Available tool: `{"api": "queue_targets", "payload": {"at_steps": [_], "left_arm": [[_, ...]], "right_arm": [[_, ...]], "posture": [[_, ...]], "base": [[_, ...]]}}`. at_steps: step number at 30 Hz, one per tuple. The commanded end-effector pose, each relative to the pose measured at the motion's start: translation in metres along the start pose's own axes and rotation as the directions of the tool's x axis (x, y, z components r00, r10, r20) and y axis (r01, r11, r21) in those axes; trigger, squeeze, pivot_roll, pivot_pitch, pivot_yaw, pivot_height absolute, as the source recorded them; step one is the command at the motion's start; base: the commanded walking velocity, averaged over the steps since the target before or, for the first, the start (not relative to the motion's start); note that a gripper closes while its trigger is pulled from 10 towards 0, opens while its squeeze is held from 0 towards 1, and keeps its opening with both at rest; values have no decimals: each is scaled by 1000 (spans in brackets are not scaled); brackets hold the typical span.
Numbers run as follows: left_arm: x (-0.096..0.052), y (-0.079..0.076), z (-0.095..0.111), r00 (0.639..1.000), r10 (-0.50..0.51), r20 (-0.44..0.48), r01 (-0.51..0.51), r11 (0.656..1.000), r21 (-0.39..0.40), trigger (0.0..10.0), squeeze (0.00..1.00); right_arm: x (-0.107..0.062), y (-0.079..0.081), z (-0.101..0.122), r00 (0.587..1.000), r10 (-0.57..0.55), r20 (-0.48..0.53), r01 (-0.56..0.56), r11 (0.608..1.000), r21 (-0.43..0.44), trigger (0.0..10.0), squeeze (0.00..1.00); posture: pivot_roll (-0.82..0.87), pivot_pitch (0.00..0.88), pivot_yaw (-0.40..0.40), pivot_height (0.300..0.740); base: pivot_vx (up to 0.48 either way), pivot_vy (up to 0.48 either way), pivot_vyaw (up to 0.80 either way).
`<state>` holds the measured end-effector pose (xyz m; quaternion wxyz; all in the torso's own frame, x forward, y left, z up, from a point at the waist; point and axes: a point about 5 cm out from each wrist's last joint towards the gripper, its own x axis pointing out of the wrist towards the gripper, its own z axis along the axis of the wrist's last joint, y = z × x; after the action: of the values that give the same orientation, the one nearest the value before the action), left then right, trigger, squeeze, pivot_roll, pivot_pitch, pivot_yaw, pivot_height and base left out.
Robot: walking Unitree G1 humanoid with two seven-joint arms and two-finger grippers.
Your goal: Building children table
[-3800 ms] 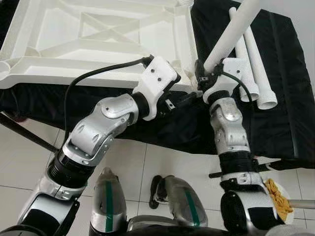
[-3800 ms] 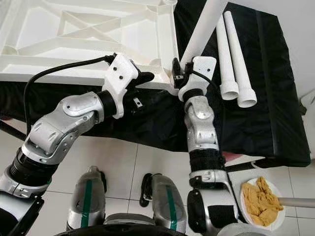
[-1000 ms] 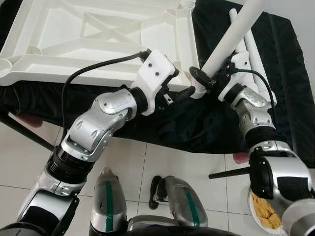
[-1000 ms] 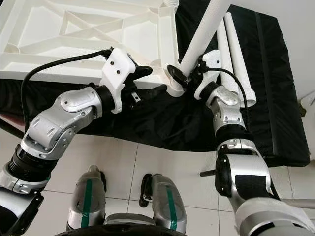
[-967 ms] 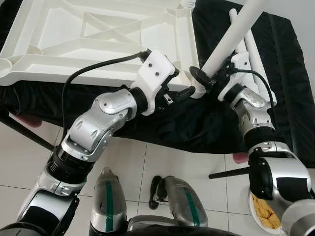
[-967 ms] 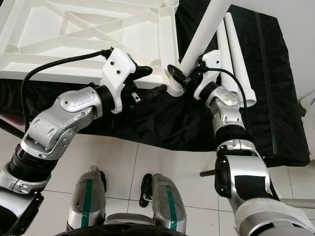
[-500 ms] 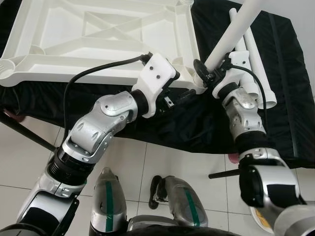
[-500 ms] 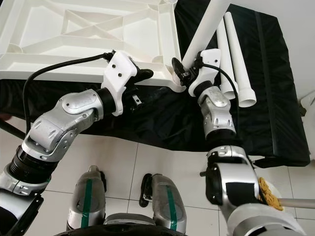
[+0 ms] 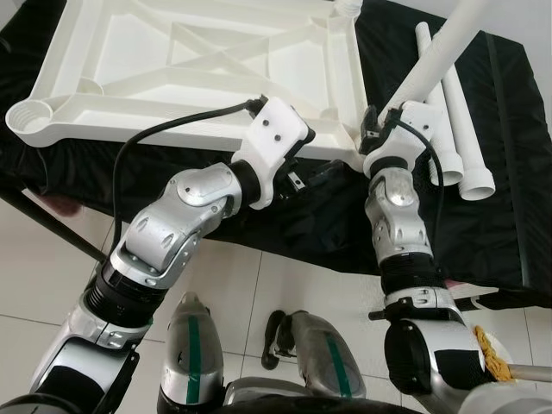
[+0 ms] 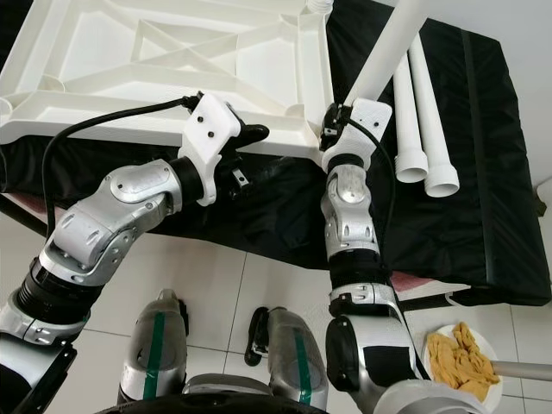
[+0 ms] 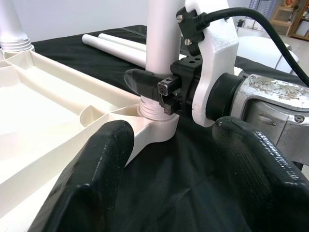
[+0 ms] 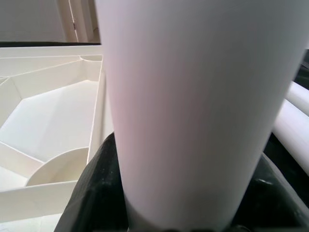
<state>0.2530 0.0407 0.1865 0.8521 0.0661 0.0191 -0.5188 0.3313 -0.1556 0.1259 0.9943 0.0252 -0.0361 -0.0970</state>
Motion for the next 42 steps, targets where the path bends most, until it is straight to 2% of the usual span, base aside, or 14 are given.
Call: {"api": "queue_targets", "payload": {"at_steps": [1,7,8,9,13,16,23,24,25,26,30,34,37,42], "left_arm": [[3,-7,1,998,-69,-1,69,998,11,10000,0],[3,-6,1,998,-68,-1,68,998,15,10000,0],[3,-6,1,998,-69,0,69,998,16,10000,0],[3,-7,1,998,-69,0,69,997,15,10000,0],[3,-7,1,998,-68,0,68,998,14,10000,0],[4,-7,1,998,-68,0,68,998,13,10000,0],[3,-7,2,998,-66,-1,66,998,13,10000,0],[3,-6,2,998,-66,-1,66,998,13,10000,0],[3,-6,2,998,-66,-1,66,998,13,10000,0],[2,-6,2,998,-65,-2,65,998,13,10000,0],[2,-5,2,998,-63,-4,63,998,14,10000,0],[1,-4,2,998,-62,-4,62,998,15,10000,0],[0,-3,3,998,-59,-5,59,998,16,10000,0],[-1,-1,4,999,-53,-5,53,998,18,10000,0]], "right_arm": [[-1,-19,-5,996,-89,-22,87,993,-79,10000,0],[-4,-10,-6,999,-45,-31,43,997,-58,10000,0],[-5,-7,-6,999,-35,-32,34,998,-50,10000,55],[-6,-3,-5,999,-9,-33,8,1000,-24,10000,1000],[-7,0,0,999,41,-14,-41,999,18,10000,1000],[-5,-5,3,999,48,2,-48,999,13,10000,1000],[10,-21,8,978,210,-8,-210,977,-29,10000,1000],[11,-21,9,968,250,-14,-250,968,-28,10000,855],[11,-21,9,968,250,-14,-250,968,-28,10000,855],[12,-22,10,957,290,-14,-290,956,-35,10000,0],[14,-21,14,911,413,-1,-412,910,-41,10000,0],[14,-23,13,805,593,1,-593,805,-26,10000,0],[17,-26,13,757,653,-4,-653,757,-5,10000,0],[27,-30,15,717,696,-35,-697,717,-23,10000,0]], "posture": [[126,7,-129,740],[125,2,-127,740],[125,2,-127,740],[124,2,-128,740],[124,5,-127,740],[123,5,-128,740],[125,9,-124,740],[126,10,-124,740],[126,10,-124,740],[127,10,-123,740],[128,14,-119,740],[129,16,-114,740],[130,21,-107,740],[136,24,-101,740]], "base": [[0,0,0],[0,0,0],[0,0,0],[0,0,0],[0,0,0],[0,0,0],[0,0,0],[0,0,0],[0,0,0],[0,0,0],[0,0,0],[0,0,0],[0,0,0],[0,0,0]]}}
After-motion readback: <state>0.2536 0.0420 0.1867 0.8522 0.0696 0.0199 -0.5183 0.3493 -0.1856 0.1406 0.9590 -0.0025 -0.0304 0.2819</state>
